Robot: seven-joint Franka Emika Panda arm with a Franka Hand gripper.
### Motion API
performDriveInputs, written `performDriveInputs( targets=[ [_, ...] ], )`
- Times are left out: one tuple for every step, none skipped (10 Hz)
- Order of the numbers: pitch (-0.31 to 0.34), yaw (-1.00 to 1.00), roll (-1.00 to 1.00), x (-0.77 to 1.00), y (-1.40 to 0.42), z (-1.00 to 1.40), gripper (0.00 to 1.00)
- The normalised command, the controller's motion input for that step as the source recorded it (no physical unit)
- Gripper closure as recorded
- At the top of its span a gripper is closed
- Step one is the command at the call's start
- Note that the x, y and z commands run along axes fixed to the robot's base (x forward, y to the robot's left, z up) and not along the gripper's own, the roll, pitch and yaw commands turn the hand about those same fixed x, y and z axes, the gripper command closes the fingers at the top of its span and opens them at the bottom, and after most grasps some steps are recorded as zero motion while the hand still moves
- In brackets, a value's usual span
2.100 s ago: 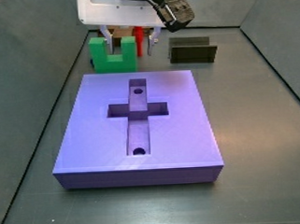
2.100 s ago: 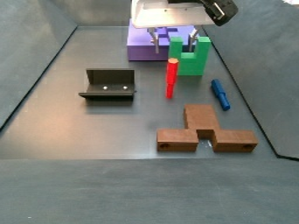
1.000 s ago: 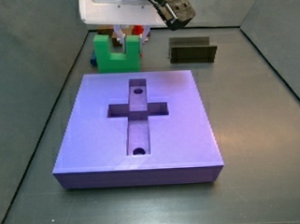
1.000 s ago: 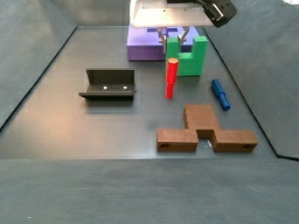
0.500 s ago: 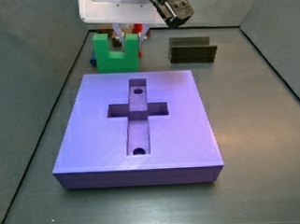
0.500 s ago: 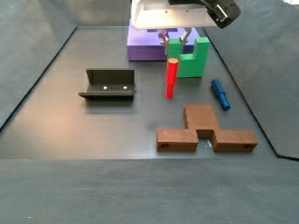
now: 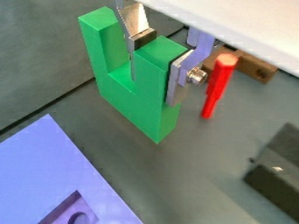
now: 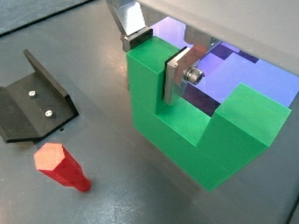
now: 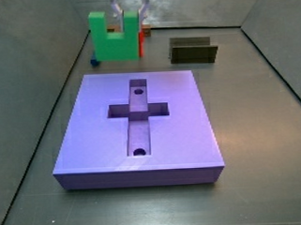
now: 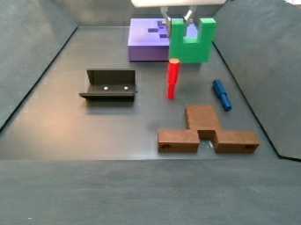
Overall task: Pick up the green object. Move up. Move to above the board. Insert the green object.
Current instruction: Move to above the board.
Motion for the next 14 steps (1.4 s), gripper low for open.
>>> performDriveInputs(
  targets=[
    [0.034,-0.01,0.01,-0.03,0.01,1.40,1.00],
    [0.024,-0.01,0.00,-0.04,0.01,1.40,1.00],
    [0.016,0.00,-0.01,0.02,0.00,1.40,1.00],
    [0.060,0.00,-0.01,0.06,0.00,1.40,1.00],
    [0.088,-0.01,-0.01,0.01,0.00,0.71,1.00],
    [0.050,0.00,-0.02,0.04,0.00,0.21,1.00],
    [0.118,-0.19,0.05,0.25,-1.40,0.33,1.00],
    [0.140,-0.17,0.08,0.24,-1.40,0.31,1.00],
    [0.170,-0.08,0.09,0.27,-1.40,0.32,1.00],
    [0.178,-0.04,0.03,0.34,-1.40,0.32,1.00],
    [0.174,-0.03,0.02,0.35,-1.40,0.32,1.00],
    [0.162,-0.01,0.03,0.19,-0.62,0.16,1.00],
    [0.148,0.00,0.02,0.15,-0.37,0.10,1.00],
    [0.087,0.00,0.01,0.07,-0.18,0.06,1.00]
  ],
)
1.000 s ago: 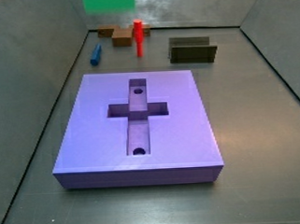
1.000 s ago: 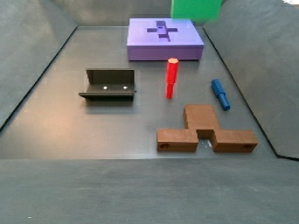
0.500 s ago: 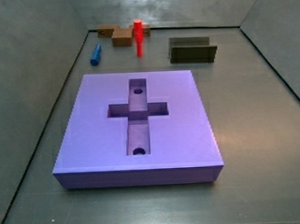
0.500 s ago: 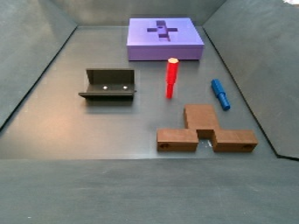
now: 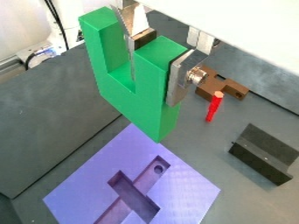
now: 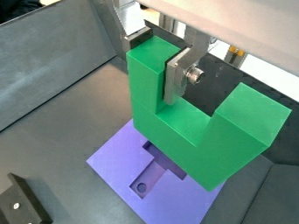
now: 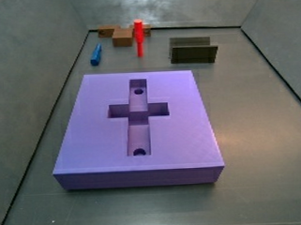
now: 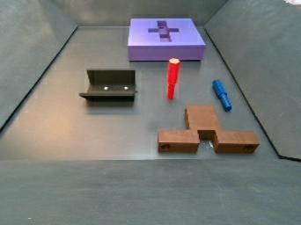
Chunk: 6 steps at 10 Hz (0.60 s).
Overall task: Pick up the green object. Move up. Move to above the board. Insert the green object.
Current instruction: Insert the green object.
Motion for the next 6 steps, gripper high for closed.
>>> performDriveInputs(
  targets=[
    [-0.039,0.00,0.00,0.00,-0.02,-0.25,1.00],
    [-0.089,0.00,0.00,0.00,-0.12,-0.45,1.00],
    [-0.116,0.00,0.08,0.00,-0.19,-0.63,1.00],
    [-0.187,0.00,0.04,0.00,-0.23,-0.86,1.00],
    [-0.194,0.00,0.01,0.01,-0.18,-0.87,1.00],
    [-0.189,0.00,0.00,0.02,-0.12,-0.88,1.00]
  ],
)
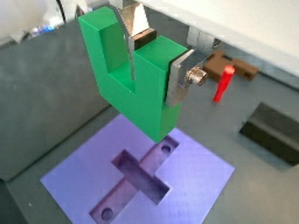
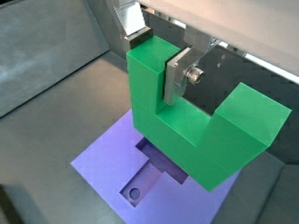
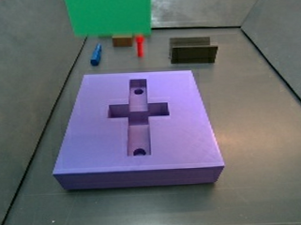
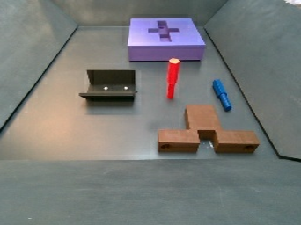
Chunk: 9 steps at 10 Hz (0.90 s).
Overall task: Pick up the green object. Move up. Move to above the board. Insert the green object.
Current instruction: Insert the green object.
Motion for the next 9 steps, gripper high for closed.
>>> performDriveInputs(
  targets=[
    [-0.200,0.00,0.00,0.04,-0.19,-0.86,1.00],
    [-0.234,0.00,-0.04,0.10,-0.19,-0.80,1.00],
    [-0.217,0.00,0.00,0.17,-0.15,-0.84,1.00],
    [-0.093,0.00,0.22,0.37,-0.45,-0.61,1.00],
    [-0.043,0.00,0.20,0.44,-0.29,-0.62,1.00],
    [0.000,0.00,0.07,0.42,0.00,-0.53,1.00],
    [-0.010,0.00,0.09,0.11,0.11,-0.47,1.00],
    [-0.040,0.03,0.05,0.00,0.07,-0.43,1.00],
    [-0.054,0.03,0.00,0.00,0.00,-0.37,1.00]
  ],
)
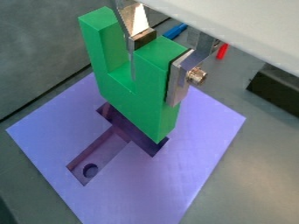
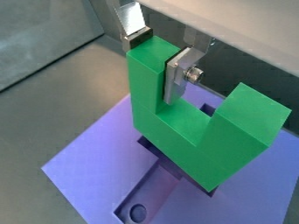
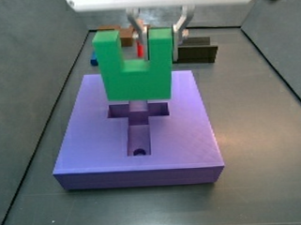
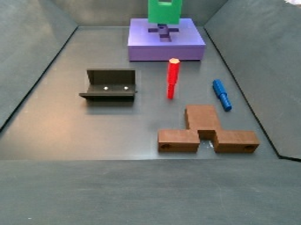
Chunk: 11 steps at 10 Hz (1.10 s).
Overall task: Pick up the green object. Move up. Move to above the board. Insert the green object.
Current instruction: Insert the green object.
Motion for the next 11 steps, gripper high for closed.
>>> performDriveInputs(
  targets=[
    [-0.057,0.13,0.00,0.05,0.00,-0.40,1.00],
    [-0.044,0.14,0.00,0.07,-0.04,-0.29,1.00],
    [-0.043,0.08,0.10,0.18,-0.04,-0.34,1.00],
    [-0.003,0.07,0.18,0.21,-0.14,-0.22,1.00],
    [0.000,0.00,0.31,0.10,-0.30,-0.09,1.00],
    [0.007,0.00,0.36,0.15,-0.26,-0.05,1.00],
    [0.029,0.07,0.39,0.01,-0.18,-0.09,1.00],
    [0.010,0.18,0.35,0.00,-0.02,-0.09,1.00],
    [0.000,0.24,0.27,0.00,0.03,-0.01,1.00],
    [0.000,0.34,0.17,0.00,0.13,0.00,1.00],
    [0.000,0.39,0.09,0.00,0.08,0.00,1.00]
  ],
)
